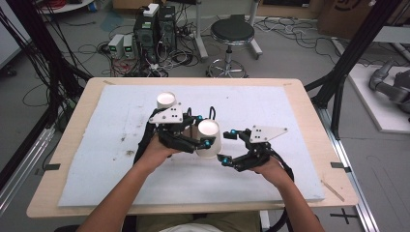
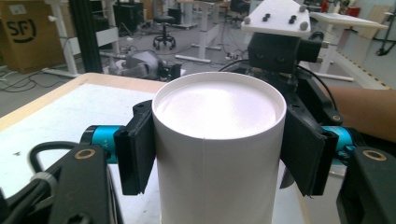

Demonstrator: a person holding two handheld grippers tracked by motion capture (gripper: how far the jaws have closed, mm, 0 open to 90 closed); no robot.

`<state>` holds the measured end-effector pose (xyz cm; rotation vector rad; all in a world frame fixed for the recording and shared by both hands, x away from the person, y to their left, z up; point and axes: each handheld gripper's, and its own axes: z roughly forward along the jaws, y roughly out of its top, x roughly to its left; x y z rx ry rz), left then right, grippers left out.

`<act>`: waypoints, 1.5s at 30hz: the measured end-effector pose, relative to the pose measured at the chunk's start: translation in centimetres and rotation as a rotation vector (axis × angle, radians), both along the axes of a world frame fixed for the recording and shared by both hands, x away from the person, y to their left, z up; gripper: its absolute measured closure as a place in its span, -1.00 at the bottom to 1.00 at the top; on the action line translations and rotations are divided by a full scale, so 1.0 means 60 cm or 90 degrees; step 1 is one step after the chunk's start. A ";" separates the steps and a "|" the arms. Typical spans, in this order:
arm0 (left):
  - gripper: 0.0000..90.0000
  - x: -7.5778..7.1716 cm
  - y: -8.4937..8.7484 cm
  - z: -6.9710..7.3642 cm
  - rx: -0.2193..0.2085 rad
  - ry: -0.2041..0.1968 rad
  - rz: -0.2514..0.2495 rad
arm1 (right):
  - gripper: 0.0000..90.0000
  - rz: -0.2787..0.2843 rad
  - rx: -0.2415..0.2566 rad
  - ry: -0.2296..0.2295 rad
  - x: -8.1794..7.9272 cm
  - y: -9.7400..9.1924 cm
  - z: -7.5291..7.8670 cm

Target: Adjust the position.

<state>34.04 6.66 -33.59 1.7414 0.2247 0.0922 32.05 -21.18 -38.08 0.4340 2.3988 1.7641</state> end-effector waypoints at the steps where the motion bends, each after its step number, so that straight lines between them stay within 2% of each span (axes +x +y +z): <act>1: -0.25 -0.001 -0.001 0.000 0.004 -0.003 -0.006 | -0.57 0.003 0.001 -0.005 0.000 0.002 -0.001; 11: -0.25 -0.004 -0.016 -0.004 0.013 0.000 -0.020 | -0.57 0.024 0.005 0.006 -0.001 0.020 -0.009; 15: -0.25 -0.005 -0.022 -0.005 0.014 0.003 -0.022 | -0.58 0.023 0.018 0.010 0.001 0.025 -0.012; 24: -0.25 -0.006 -0.023 -0.004 -0.004 0.010 -0.042 | -0.57 0.031 0.015 0.002 0.000 0.028 -0.011; 26: -0.24 -0.006 -0.023 -0.004 0.000 0.008 -0.044 | -0.47 0.039 0.008 -0.001 0.000 0.029 -0.011; 31: -0.24 -0.006 -0.022 -0.004 0.000 0.011 -0.044 | -0.38 0.041 0.000 -0.004 0.000 0.028 -0.010; 33: -0.23 -0.006 -0.022 -0.005 0.006 0.017 -0.045 | -0.28 0.043 -0.014 -0.004 0.000 0.025 -0.009; 36: -0.25 -0.006 -0.021 -0.005 0.038 0.022 -0.042 | -0.26 0.044 -0.033 -0.003 0.000 0.025 -0.009; 37: -0.32 -0.007 -0.021 -0.002 0.069 0.012 -0.023 | -0.26 0.042 -0.042 -0.006 0.000 0.026 -0.009; 38: -0.53 -0.007 -0.021 -0.001 0.085 0.016 -0.013 | -0.26 0.037 -0.059 -0.007 0.000 0.028 -0.008; 39: -0.67 -0.005 -0.019 0.002 0.114 0.025 -0.025 | -0.26 0.031 -0.092 -0.018 0.000 0.032 -0.006; 40: -0.67 -0.005 -0.019 0.002 0.114 0.025 -0.025 | -0.26 0.031 -0.092 -0.018 0.000 0.032 -0.006; 43: -0.67 -0.005 -0.018 0.006 0.175 0.010 -0.037 | -0.26 0.037 -0.137 -0.026 -0.006 0.040 -0.002; 45: -0.67 -0.006 -0.020 0.006 0.194 0.009 -0.053 | -0.26 0.050 -0.177 -0.033 -0.011 0.049 -0.001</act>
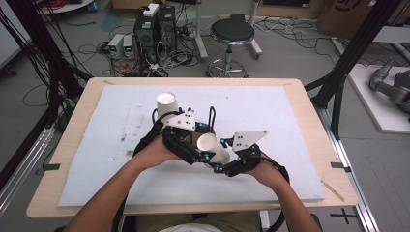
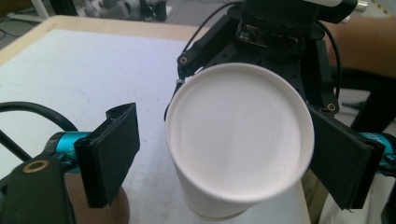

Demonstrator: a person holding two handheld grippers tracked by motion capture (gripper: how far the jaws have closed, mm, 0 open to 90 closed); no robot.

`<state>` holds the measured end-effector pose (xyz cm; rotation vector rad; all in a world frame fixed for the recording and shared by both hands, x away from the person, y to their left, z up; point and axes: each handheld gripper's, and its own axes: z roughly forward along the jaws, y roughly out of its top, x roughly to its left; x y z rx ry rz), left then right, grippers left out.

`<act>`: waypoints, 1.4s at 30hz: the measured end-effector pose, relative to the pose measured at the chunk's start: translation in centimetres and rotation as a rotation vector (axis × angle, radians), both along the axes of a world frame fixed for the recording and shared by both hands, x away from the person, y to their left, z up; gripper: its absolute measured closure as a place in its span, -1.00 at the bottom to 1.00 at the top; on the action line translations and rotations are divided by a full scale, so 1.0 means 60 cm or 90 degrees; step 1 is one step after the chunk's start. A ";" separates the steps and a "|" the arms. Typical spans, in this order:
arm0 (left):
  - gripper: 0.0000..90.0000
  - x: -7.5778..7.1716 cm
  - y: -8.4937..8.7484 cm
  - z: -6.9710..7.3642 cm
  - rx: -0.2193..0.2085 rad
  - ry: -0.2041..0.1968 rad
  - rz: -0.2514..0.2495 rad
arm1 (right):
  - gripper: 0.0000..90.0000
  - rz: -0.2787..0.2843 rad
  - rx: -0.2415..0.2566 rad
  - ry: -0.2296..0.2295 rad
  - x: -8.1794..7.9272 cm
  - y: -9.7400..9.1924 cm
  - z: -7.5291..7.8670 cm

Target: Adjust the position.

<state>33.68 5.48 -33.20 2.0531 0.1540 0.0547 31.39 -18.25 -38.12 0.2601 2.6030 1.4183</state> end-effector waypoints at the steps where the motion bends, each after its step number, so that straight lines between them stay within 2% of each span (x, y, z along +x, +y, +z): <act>1: -0.67 0.000 0.000 0.000 0.000 0.000 0.000 | -0.26 0.000 0.000 0.000 0.000 0.000 0.000; 4: -0.67 -0.002 -0.002 0.000 0.015 0.005 -0.023 | -0.26 0.015 -0.015 0.003 -0.003 0.007 -0.003; 10: -0.65 -0.004 -0.008 -0.004 0.036 0.016 -0.049 | -0.26 0.035 -0.012 0.012 -0.005 0.009 -0.004; 12: -0.55 -0.004 -0.010 -0.004 0.042 0.021 -0.061 | -0.26 0.037 -0.013 0.014 -0.005 0.008 -0.004; 19: -0.42 -0.004 -0.014 -0.002 0.054 0.022 -0.076 | -0.26 0.046 -0.018 0.020 -0.004 0.010 -0.006; 22: -0.27 -0.003 -0.013 -0.005 0.066 0.028 -0.083 | -0.26 0.048 -0.030 0.018 -0.005 0.010 -0.007; 29: -0.22 -0.003 -0.013 -0.007 0.070 0.033 -0.087 | -0.26 0.052 -0.033 0.029 -0.004 0.010 -0.009; 33: -0.23 0.001 -0.010 -0.005 0.053 0.031 -0.089 | -0.39 0.045 -0.014 0.032 -0.004 0.007 -0.009; 34: -0.22 0.003 -0.006 -0.005 0.029 0.033 -0.081 | -0.55 0.032 0.010 0.036 -0.004 0.003 -0.008; 35: -0.22 0.004 -0.003 -0.005 0.016 0.035 -0.078 | -0.55 0.028 0.024 0.038 -0.003 0.000 -0.006; 36: -0.22 0.004 -0.003 -0.005 0.016 0.035 -0.078 | -0.55 0.028 0.024 0.038 -0.003 0.000 -0.006; 37: -0.22 0.007 0.002 -0.007 -0.005 0.038 -0.074 | -0.55 0.024 0.041 0.039 -0.003 -0.004 -0.004; 38: -0.22 0.009 0.006 -0.009 -0.025 0.042 -0.071 | -0.55 0.011 0.078 0.031 0.000 -0.014 0.000; 39: -0.22 0.010 0.010 -0.009 -0.038 0.045 -0.066 | -0.55 0.011 0.078 0.031 0.000 -0.014 0.000; 40: -0.22 0.012 0.016 -0.012 -0.062 0.048 -0.060 | -0.55 0.000 0.106 0.031 0.001 -0.024 0.004; 41: -0.22 0.012 0.019 -0.014 -0.081 0.052 -0.055 | -0.55 0.000 0.106 0.031 0.001 -0.024 0.004; 42: -0.22 0.013 0.023 -0.016 -0.096 0.053 -0.051 | -0.55 -0.002 0.119 0.034 0.002 -0.028 0.006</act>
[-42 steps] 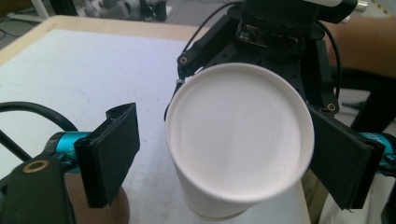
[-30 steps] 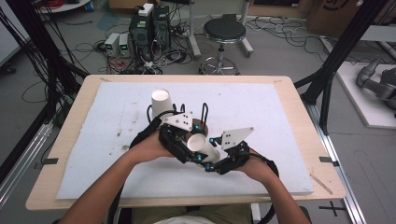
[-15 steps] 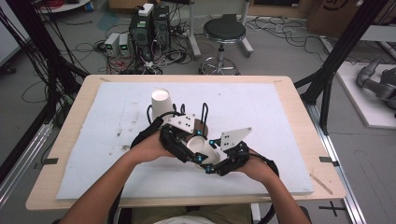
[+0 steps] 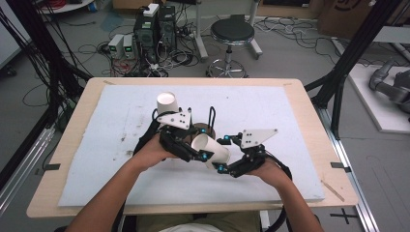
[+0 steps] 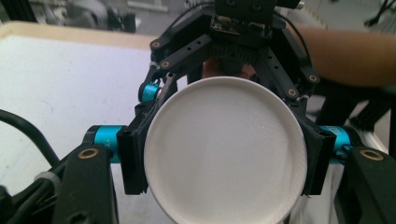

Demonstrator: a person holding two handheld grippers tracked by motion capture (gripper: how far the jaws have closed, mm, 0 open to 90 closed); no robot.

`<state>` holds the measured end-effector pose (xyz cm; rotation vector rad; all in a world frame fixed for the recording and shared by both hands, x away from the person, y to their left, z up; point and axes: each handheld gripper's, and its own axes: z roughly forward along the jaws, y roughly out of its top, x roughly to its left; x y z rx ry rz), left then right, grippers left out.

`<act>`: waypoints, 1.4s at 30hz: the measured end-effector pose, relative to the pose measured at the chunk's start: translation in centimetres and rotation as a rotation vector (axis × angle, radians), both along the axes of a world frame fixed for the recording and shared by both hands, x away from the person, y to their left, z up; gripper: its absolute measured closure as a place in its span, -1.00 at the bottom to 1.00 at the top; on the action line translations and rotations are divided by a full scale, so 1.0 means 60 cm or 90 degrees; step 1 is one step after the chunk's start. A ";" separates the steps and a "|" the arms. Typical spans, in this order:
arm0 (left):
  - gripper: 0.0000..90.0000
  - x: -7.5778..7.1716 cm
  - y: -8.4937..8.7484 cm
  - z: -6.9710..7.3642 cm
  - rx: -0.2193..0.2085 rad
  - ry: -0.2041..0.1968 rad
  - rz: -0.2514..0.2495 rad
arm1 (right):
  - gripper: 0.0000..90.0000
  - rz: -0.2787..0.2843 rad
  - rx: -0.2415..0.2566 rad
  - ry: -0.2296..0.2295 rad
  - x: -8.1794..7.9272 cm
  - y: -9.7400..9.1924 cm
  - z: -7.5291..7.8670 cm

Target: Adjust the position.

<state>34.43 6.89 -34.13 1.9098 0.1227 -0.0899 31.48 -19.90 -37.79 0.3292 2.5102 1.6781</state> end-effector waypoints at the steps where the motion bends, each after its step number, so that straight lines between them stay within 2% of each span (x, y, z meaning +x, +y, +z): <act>1: -0.22 0.000 0.004 -0.002 -0.018 0.002 0.004 | -0.55 -0.004 0.018 0.002 0.000 -0.005 0.002; 3: -0.22 0.001 0.012 -0.007 -0.059 0.007 0.009 | -0.55 -0.015 0.052 0.005 0.002 -0.013 0.005; 6: -0.22 0.000 0.020 -0.014 -0.111 0.013 0.016 | -0.57 -0.023 0.080 0.007 0.004 -0.019 0.005; 10: -0.22 0.000 0.027 -0.025 -0.161 0.026 0.022 | -0.57 -0.019 0.092 0.009 0.003 -0.019 0.005; 14: -0.22 -0.005 0.026 -0.028 -0.193 0.027 0.015 | -0.58 0.004 0.088 -0.007 -0.002 -0.010 0.004; 20: -0.22 -0.009 0.022 -0.026 -0.212 0.027 0.005 | -0.58 0.014 0.103 0.000 -0.003 -0.002 0.001; 22: -0.22 -0.010 0.019 -0.027 -0.206 0.025 0.001 | -0.57 0.015 0.101 -0.002 -0.003 -0.002 0.001; 26: -0.21 -0.011 0.018 -0.030 -0.200 0.023 -0.001 | -0.38 0.029 0.092 -0.001 -0.002 -0.004 0.002; 31: -0.22 -0.011 0.019 -0.031 -0.170 0.027 -0.003 | -0.34 0.036 0.073 0.001 -0.001 -0.003 0.000; 33: -0.25 -0.014 0.019 -0.030 -0.142 0.025 0.006 | -0.35 0.038 0.058 0.002 -0.001 -0.002 0.000; 34: -0.32 -0.017 0.017 -0.027 -0.107 0.019 0.023 | -0.34 0.040 0.054 0.003 -0.001 -0.002 0.000; 36: -0.63 -0.021 0.015 -0.023 -0.060 0.020 0.036 | -0.34 0.039 0.030 0.001 -0.001 -0.001 0.001; 38: -0.63 -0.024 0.016 -0.018 -0.034 0.000 0.035 | -0.34 0.040 0.025 0.001 -0.001 0.000 0.002; 41: -0.63 -0.024 0.022 -0.009 -0.009 -0.012 0.032 | -0.34 0.045 -0.008 -0.003 -0.002 0.004 0.002; 42: -0.63 -0.023 0.024 -0.008 -0.001 -0.015 0.033 | -0.34 0.045 -0.008 -0.003 -0.002 0.004 0.002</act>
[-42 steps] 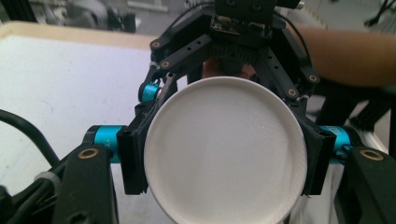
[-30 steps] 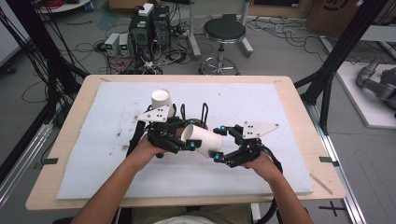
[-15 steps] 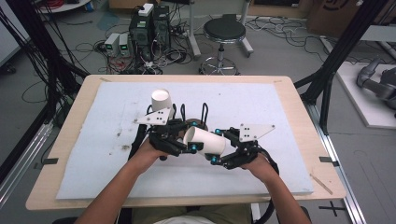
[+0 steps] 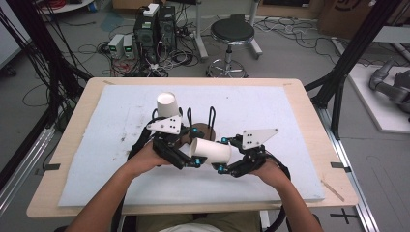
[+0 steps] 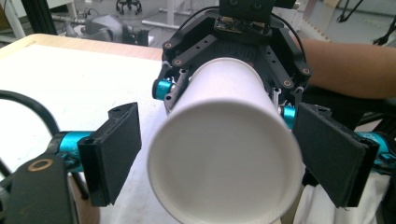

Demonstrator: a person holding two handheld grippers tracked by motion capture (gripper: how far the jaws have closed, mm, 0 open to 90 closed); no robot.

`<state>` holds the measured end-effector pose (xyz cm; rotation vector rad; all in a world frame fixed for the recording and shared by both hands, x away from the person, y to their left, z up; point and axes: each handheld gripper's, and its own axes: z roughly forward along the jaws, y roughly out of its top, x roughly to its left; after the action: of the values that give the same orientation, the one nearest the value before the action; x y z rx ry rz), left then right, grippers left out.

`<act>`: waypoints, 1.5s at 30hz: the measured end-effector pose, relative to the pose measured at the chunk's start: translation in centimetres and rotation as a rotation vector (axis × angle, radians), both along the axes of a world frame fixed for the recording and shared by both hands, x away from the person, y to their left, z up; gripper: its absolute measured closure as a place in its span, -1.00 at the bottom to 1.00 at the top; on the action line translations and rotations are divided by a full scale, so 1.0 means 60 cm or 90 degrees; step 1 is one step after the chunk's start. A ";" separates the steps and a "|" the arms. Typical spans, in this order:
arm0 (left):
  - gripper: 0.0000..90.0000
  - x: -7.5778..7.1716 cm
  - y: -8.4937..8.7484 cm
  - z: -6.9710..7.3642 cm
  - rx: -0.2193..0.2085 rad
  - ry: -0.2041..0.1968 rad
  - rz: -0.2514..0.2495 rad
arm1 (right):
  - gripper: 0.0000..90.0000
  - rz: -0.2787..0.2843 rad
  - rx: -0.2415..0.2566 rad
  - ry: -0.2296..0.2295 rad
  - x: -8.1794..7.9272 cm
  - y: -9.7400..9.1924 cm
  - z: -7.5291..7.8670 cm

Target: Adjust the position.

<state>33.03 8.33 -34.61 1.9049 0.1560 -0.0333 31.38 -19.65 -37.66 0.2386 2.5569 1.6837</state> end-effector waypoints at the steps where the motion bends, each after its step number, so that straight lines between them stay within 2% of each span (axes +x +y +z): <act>1: -0.63 0.000 0.002 0.001 0.011 -0.003 0.002 | -0.34 0.001 -0.006 -0.002 0.000 0.001 0.000; 6: -0.63 0.001 0.003 0.000 0.079 -0.012 -0.017 | -0.34 0.005 -0.045 0.003 -0.001 0.007 -0.001; 7: -0.63 0.000 0.002 -0.001 0.084 -0.011 -0.020 | -0.34 0.008 -0.064 0.001 -0.002 0.011 -0.002; 9: -0.63 -0.001 -0.002 -0.004 0.099 -0.009 -0.027 | -0.34 0.008 -0.075 -0.004 -0.003 0.013 -0.002; 14: -0.62 -0.004 -0.013 -0.013 0.147 -0.011 -0.049 | -0.34 0.020 -0.133 -0.023 -0.009 0.026 0.003; 18: -0.62 -0.006 -0.016 -0.016 0.166 -0.015 -0.058 | -0.34 0.026 -0.154 -0.025 -0.011 0.030 0.002; 20: -0.60 -0.007 -0.018 -0.018 0.176 -0.013 -0.064 | -0.34 0.033 -0.177 -0.024 -0.013 0.034 0.001; 27: -0.51 -0.010 -0.025 -0.026 0.208 -0.005 -0.081 | -0.34 0.045 -0.194 -0.026 -0.016 0.040 0.001; 32: -0.43 -0.009 -0.029 -0.029 0.214 -0.005 -0.090 | -0.34 0.048 -0.202 -0.027 -0.017 0.041 0.000; 36: -0.26 -0.010 -0.031 -0.031 0.220 -0.005 -0.104 | -0.34 0.049 -0.206 -0.028 -0.017 0.041 0.000; 40: -0.24 -0.011 -0.031 -0.034 0.212 -0.005 -0.103 | -0.34 0.047 -0.200 -0.025 -0.017 0.039 0.001; 44: -0.24 -0.008 -0.024 -0.035 0.190 -0.003 -0.101 | -0.43 0.040 -0.173 -0.018 -0.016 0.034 0.002; 45: -0.24 -0.007 -0.021 -0.036 0.172 -0.003 -0.096 | -0.52 0.039 -0.141 -0.006 -0.015 0.030 0.004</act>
<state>32.62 7.09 -36.75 2.1840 0.0136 -0.1151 30.50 -17.87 -37.40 0.1392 2.7399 1.3976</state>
